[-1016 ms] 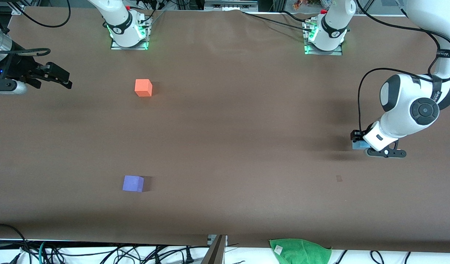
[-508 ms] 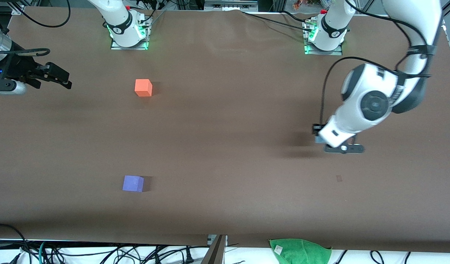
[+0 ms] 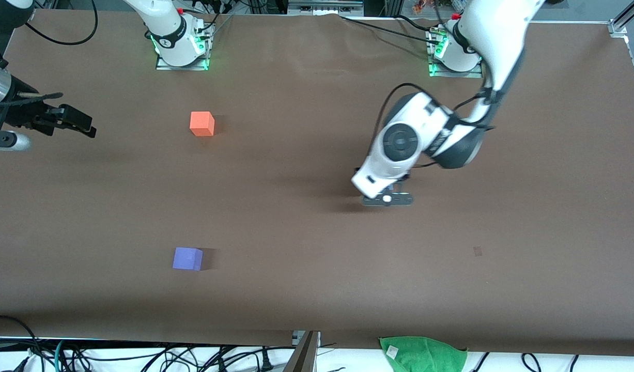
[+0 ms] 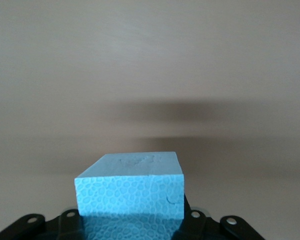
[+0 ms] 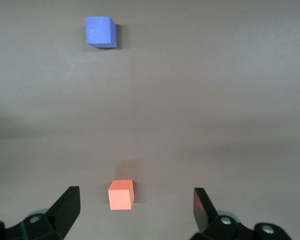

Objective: Place blue block between orange and purple blocks
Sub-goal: 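Carry the blue cube with the left gripper toward the table middle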

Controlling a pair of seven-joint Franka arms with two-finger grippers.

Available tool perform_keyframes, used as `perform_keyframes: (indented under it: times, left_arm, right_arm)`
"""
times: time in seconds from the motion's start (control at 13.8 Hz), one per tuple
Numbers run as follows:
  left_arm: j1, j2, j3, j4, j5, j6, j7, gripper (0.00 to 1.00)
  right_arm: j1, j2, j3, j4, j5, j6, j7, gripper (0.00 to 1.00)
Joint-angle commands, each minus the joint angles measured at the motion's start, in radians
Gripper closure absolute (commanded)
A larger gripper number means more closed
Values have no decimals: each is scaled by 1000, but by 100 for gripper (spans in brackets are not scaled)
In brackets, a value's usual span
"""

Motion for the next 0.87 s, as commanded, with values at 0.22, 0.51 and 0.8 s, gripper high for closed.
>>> perform_keyframes:
  times: [0.22, 0.51, 0.8]
  left_arm:
    - [-138, 189, 33, 105, 17, 246, -141, 53]
    - [-167, 215, 56, 104, 52, 251, -142, 48]
    - [-172, 222, 55, 102, 101, 245, -146, 0]
  right_arm:
    - [-23, 67, 1, 37, 2, -11, 5, 0]
    - [-21, 101, 1, 39, -1, -13, -3, 0]
    - [-23, 132, 3, 39, -6, -5, -5, 0]
